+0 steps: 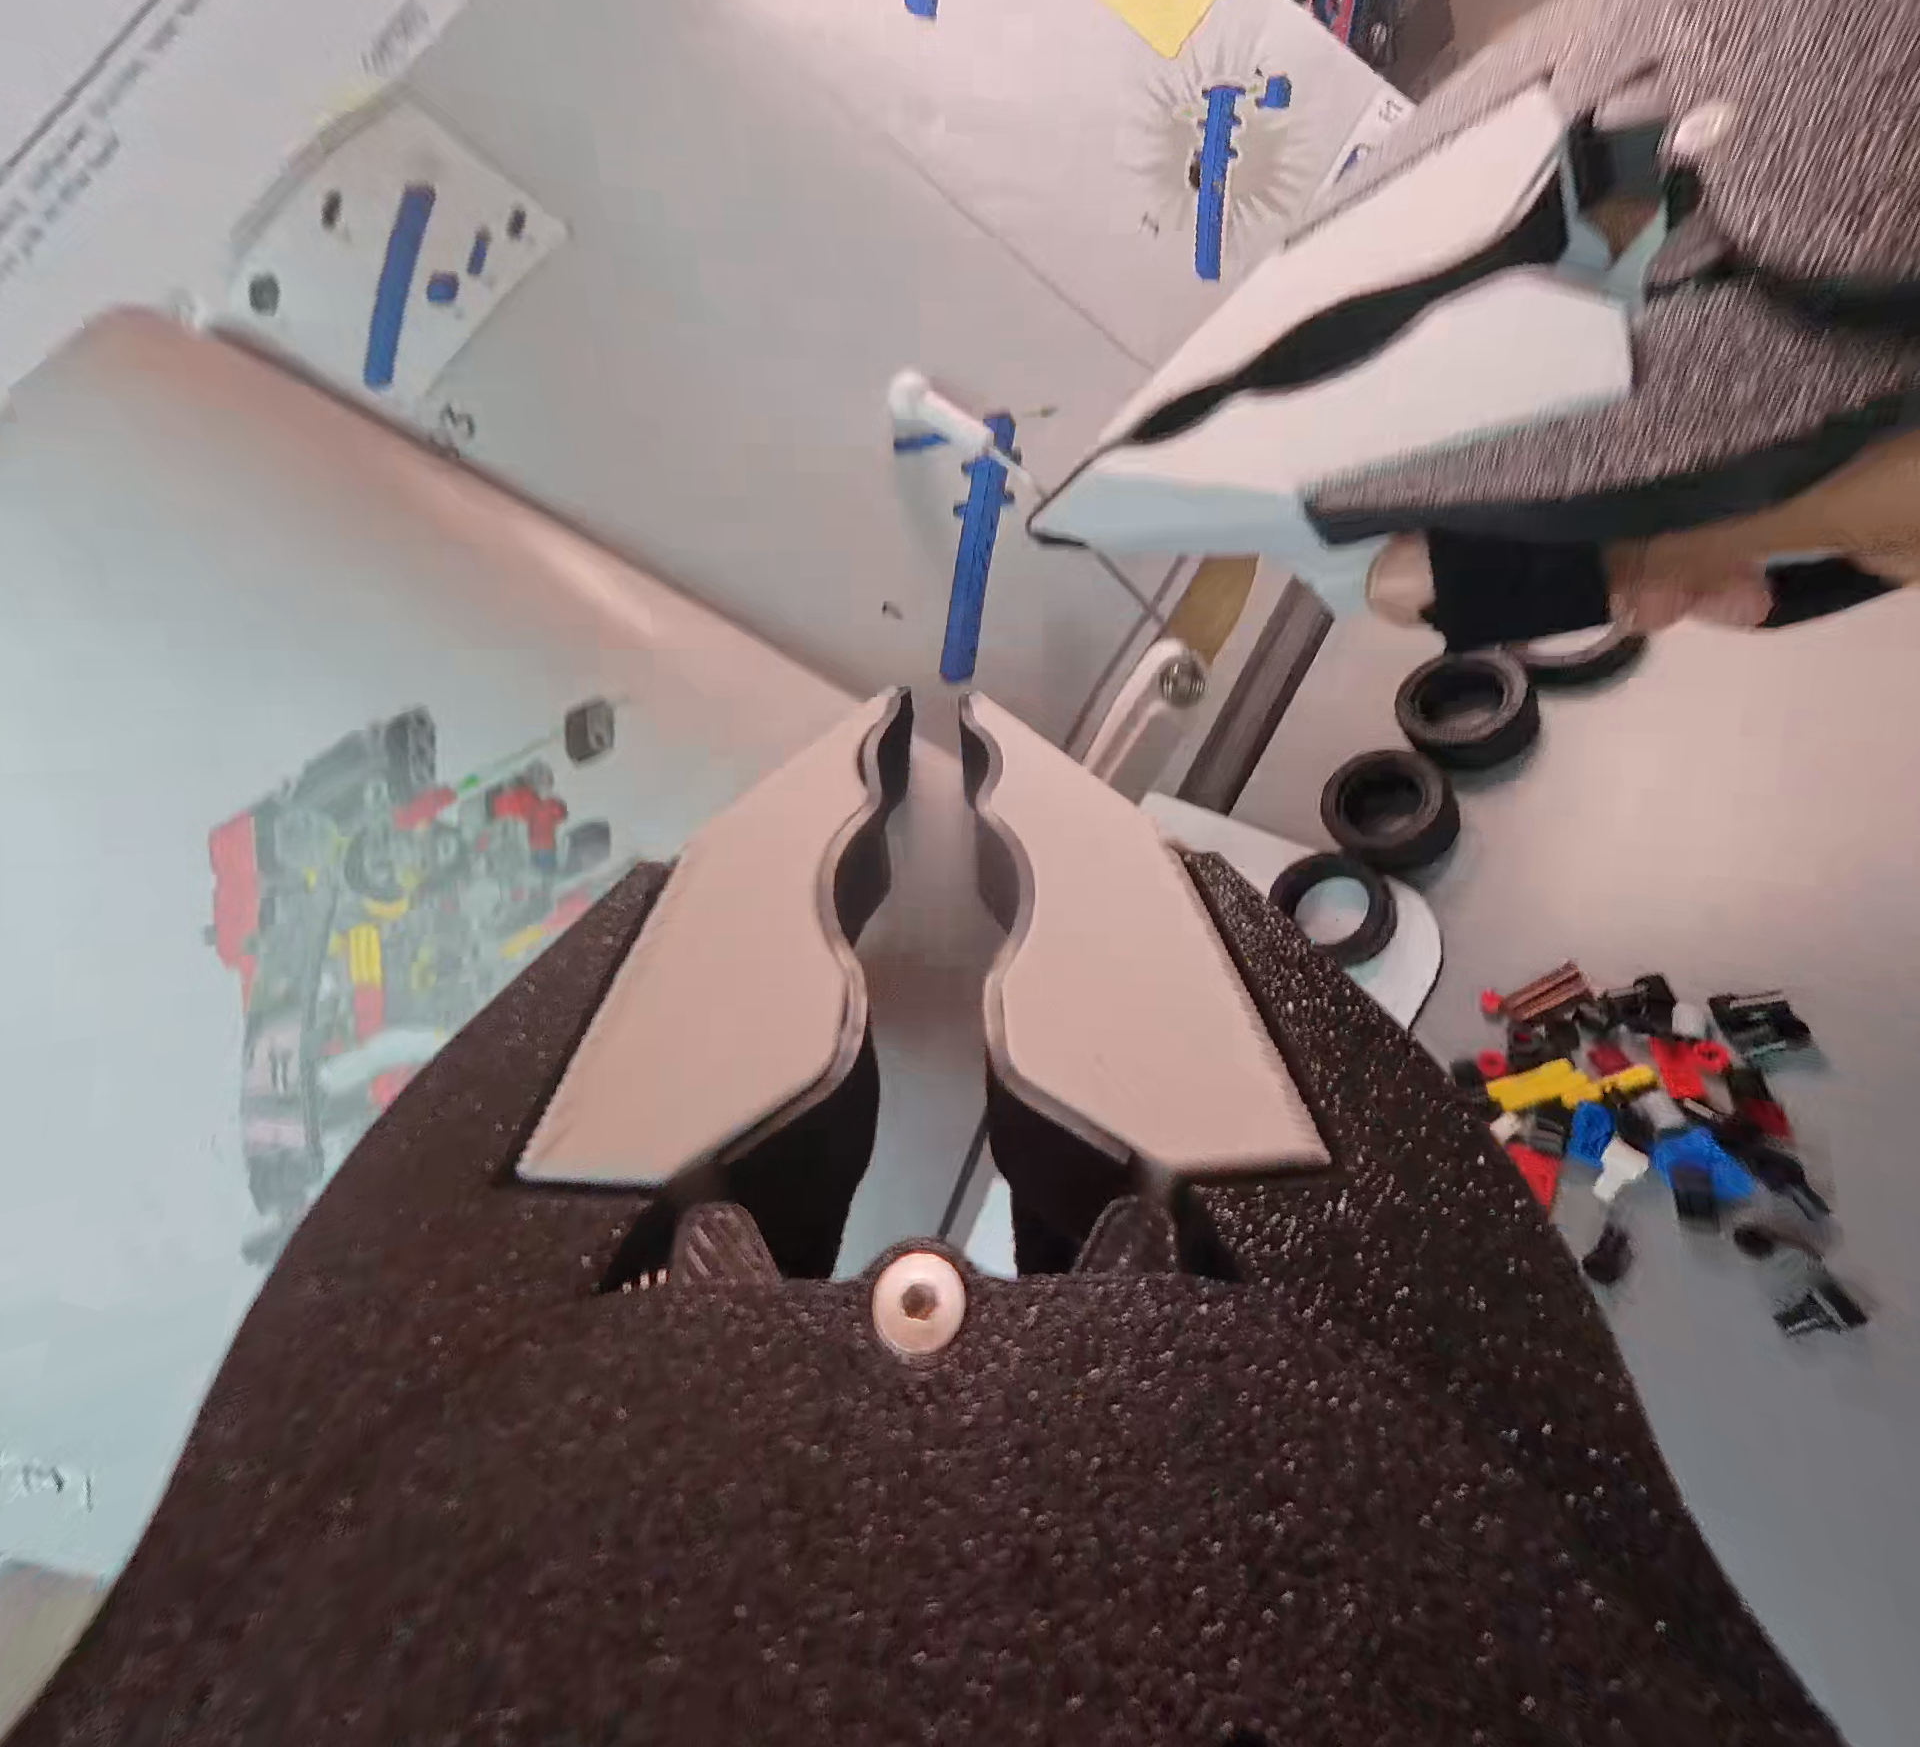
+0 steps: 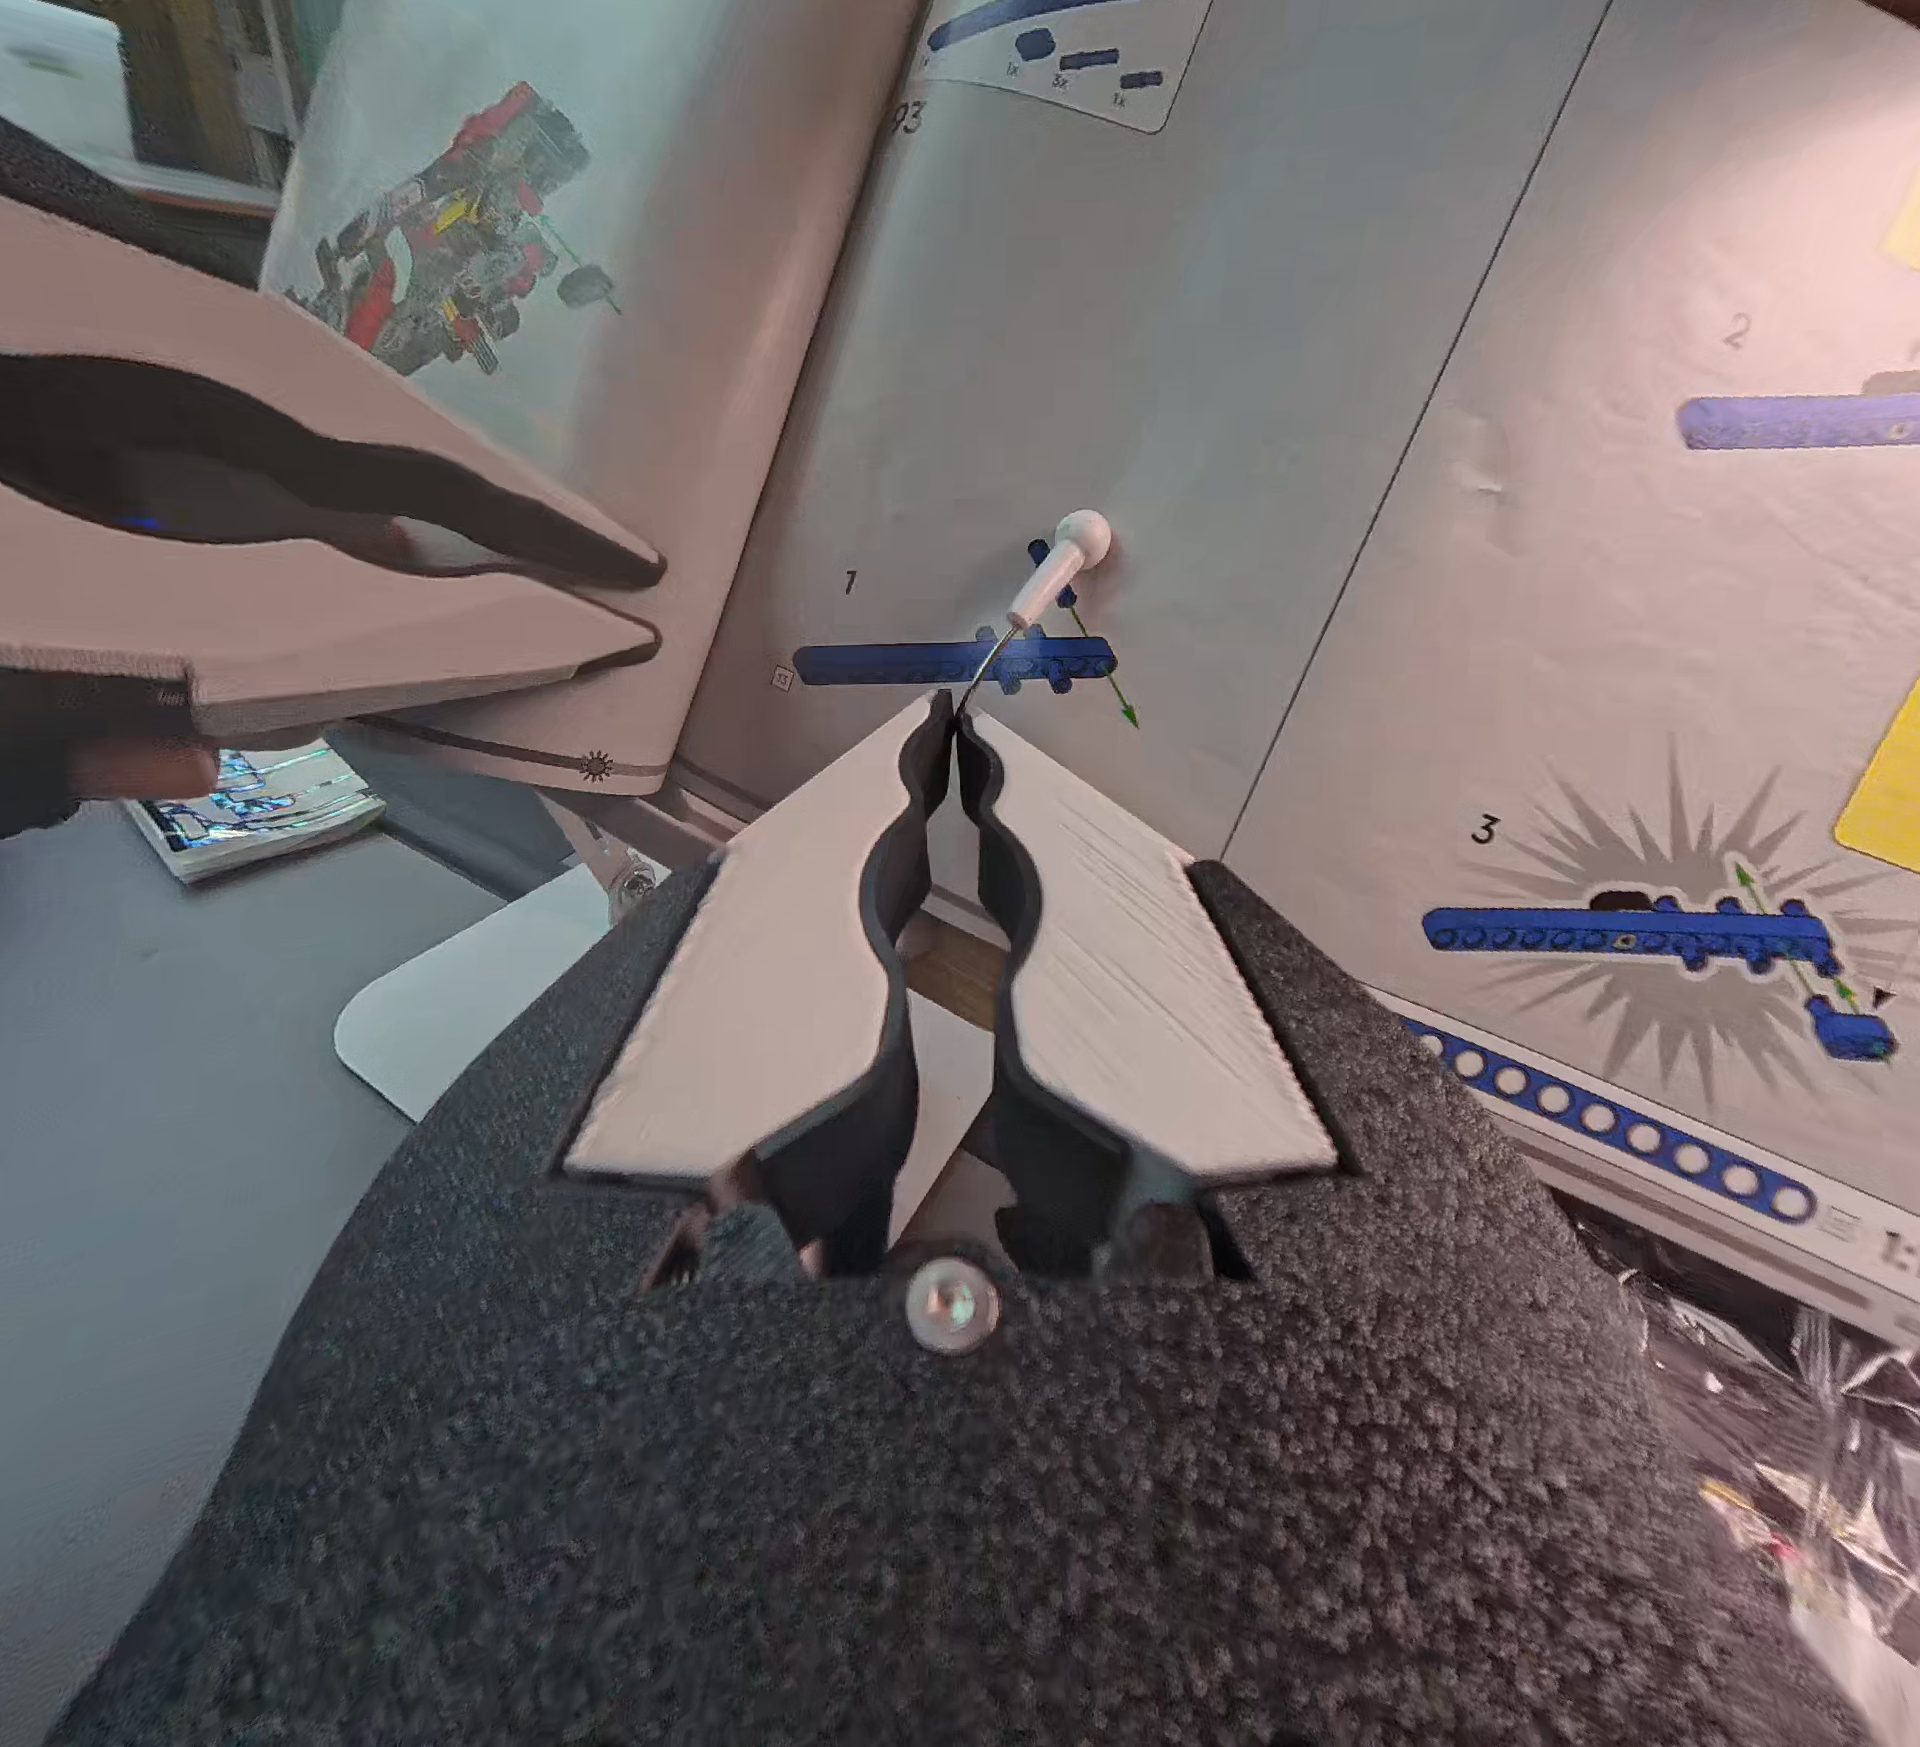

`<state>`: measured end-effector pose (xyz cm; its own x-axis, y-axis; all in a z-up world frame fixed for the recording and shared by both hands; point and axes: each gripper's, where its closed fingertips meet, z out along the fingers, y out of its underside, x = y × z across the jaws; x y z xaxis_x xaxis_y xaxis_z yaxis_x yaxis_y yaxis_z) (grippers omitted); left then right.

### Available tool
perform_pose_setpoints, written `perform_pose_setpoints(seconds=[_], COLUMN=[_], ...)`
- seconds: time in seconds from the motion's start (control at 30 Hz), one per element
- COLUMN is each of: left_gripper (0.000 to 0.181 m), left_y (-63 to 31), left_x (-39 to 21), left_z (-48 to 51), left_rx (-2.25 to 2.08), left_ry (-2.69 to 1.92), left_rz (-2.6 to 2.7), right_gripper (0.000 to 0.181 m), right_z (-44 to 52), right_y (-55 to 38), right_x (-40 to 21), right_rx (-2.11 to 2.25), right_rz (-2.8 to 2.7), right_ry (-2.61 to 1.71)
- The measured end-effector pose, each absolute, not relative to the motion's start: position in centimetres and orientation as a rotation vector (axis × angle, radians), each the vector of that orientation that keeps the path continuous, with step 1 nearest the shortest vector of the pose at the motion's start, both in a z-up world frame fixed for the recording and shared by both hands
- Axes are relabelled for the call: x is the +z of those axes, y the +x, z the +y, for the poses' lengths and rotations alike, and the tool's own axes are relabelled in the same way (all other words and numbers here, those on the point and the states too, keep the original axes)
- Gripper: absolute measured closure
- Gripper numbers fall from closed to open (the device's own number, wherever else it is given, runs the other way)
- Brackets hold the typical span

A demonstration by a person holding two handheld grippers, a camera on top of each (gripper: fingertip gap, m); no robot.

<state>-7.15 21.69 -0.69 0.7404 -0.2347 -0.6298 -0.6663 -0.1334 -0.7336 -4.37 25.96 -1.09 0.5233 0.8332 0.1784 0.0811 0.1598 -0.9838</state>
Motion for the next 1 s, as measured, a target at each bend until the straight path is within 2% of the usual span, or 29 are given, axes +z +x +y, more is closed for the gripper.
perform_pose_setpoints(seconds=[0.03,0.13,0.3,0.53,0.57,0.6,0.73,1.0], left_gripper=[0.171,0.181,0.181,0.181,0.181,0.181,0.169,0.159], left_y=[-8.0,-10.6,-13.5,-13.4,-13.4,-13.2,-12.2,-7.5], left_x=[-1.1,-1.4,-1.4,-1.3,-1.3,-1.2,-0.7,-1.2], left_z=[21.3,20.7,20.9,20.5,20.3,20.1,18.6,12.3], left_rx=[0.457,0.546,0.552,0.452,0.447,0.438,0.354,0.06], left_ry=[-1.694,-1.686,-1.718,-1.71,-1.712,-1.715,-1.714,-1.653], left_rz=[0.72,0.716,0.683,0.623,0.621,0.618,0.598,0.55], right_gripper=[0.181,0.181,0.181,0.18,0.178,0.168,0.147,0.136], right_z=[25.8,24.4,22.6,22.7,22.7,22.3,19.8,13.6], right_y=[-4.6,-6.0,-7.7,-7.6,-7.5,-7.5,-6.0,6.3], right_x=[-1.0,-0.8,-1.7,-1.8,-1.8,-2.0,-2.2,-4.1], right_rx=[0.631,0.534,0.285,0.286,0.289,0.303,0.443,0.721], right_rz=[-0.913,-1.029,-1.264,-1.331,-1.319,-1.323,-1.255,-1.311], right_ry=[-1.314,-1.23,-1.032,-1.044,-1.057,-1.063,-1.115,-1.239])
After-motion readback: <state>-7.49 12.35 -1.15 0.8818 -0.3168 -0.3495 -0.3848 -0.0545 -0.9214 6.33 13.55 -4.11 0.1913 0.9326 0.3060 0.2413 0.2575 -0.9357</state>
